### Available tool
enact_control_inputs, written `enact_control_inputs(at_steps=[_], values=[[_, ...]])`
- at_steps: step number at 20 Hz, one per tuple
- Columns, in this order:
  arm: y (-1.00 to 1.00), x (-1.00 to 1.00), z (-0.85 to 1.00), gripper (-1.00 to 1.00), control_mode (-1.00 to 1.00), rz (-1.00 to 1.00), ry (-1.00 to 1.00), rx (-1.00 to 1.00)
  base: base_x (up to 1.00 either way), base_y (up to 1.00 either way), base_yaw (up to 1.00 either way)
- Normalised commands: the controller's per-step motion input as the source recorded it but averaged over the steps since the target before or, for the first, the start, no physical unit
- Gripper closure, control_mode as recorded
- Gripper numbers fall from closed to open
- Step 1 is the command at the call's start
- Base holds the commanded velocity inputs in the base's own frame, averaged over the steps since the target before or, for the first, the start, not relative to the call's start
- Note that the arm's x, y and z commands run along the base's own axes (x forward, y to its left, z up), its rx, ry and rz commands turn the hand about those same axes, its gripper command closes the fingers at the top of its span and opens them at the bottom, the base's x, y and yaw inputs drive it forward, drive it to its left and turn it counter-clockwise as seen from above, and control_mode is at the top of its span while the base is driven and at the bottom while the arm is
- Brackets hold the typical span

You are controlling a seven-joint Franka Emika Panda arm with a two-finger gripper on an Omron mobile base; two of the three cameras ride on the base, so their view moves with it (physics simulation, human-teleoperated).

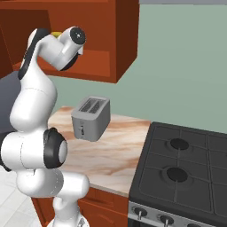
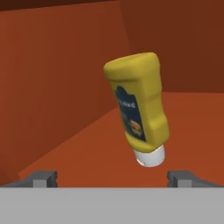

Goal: Move the mustard and mayonnaise from the cabinet to the dining counter.

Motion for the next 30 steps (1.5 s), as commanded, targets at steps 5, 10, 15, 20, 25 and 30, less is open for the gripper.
enact_control_inputs(at_steps=[5,10,15,20,25,30], values=[[0.0,0.09,0.0,-1.0,-1.0,0.02,0.0,0.0,0.0,0.0,0.0],[0.01,0.09,0.0,-1.0,-1.0,0.01,-0.03,0.0,0.0,0.0,0.0],[0.0,0.07,0.0,-1.0,-1.0,0.0,-0.01,0.0,0.0,0.0,0.0],[0.0,0.06,-0.01,-1.0,-1.0,0.01,-0.01,0.0,0.0,0.0,0.0],[0.0,0.13,-0.01,-1.0,-1.0,0.01,0.0,0.0,0.0,0.0,0.0],[0.0,0.12,0.0,-1.0,-1.0,0.01,0.0,0.0,0.0,0.0,0.0]])
